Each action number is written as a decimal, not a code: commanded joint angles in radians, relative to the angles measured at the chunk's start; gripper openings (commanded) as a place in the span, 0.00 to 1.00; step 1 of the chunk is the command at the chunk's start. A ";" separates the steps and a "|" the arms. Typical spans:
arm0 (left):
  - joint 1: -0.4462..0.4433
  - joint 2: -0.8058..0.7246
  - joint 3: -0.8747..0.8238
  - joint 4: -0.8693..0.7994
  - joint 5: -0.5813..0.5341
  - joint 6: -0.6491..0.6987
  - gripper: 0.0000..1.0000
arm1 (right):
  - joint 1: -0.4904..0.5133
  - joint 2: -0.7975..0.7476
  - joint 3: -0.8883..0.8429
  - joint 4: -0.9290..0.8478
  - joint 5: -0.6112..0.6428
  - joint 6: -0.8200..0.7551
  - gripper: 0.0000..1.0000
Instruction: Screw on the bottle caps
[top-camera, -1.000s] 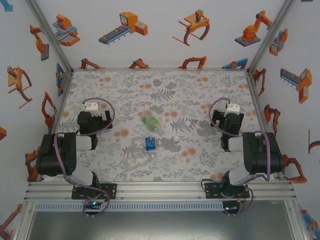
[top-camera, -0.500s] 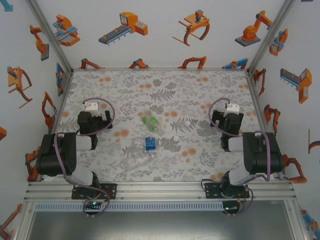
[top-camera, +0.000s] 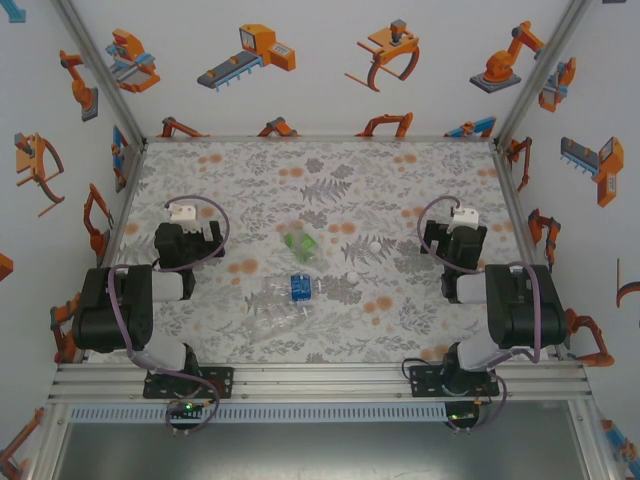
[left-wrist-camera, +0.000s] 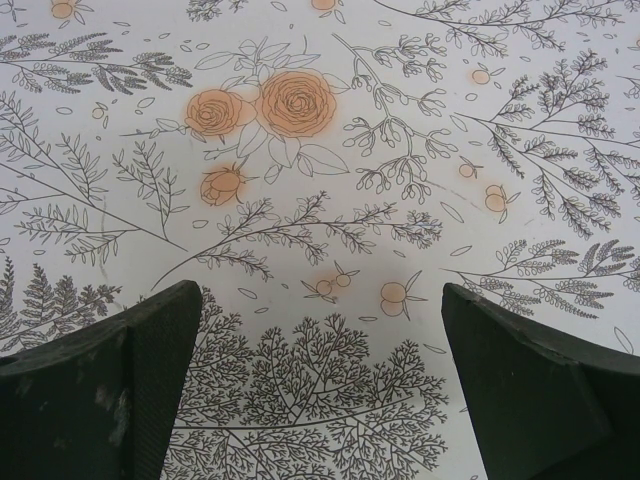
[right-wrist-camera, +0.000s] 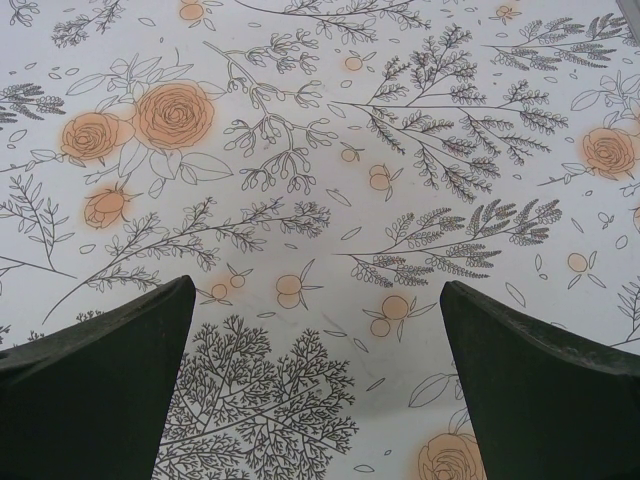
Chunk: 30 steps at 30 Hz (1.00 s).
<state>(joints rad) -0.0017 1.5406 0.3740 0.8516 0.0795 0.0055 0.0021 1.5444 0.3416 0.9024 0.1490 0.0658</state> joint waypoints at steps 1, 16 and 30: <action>0.008 -0.002 0.023 -0.002 0.014 -0.022 0.97 | -0.002 -0.003 0.025 0.006 -0.003 -0.010 0.99; -0.018 -0.213 0.191 -0.438 -0.120 -0.066 0.97 | 0.038 -0.244 0.148 -0.422 -0.074 -0.032 0.98; -0.027 -0.294 0.581 -1.041 0.053 -0.174 0.97 | 0.369 -0.241 0.366 -0.723 -0.317 -0.076 0.93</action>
<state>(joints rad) -0.0265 1.2743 0.8745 0.0082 0.0624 -0.1371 0.3122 1.2911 0.6605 0.2447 -0.1146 0.0151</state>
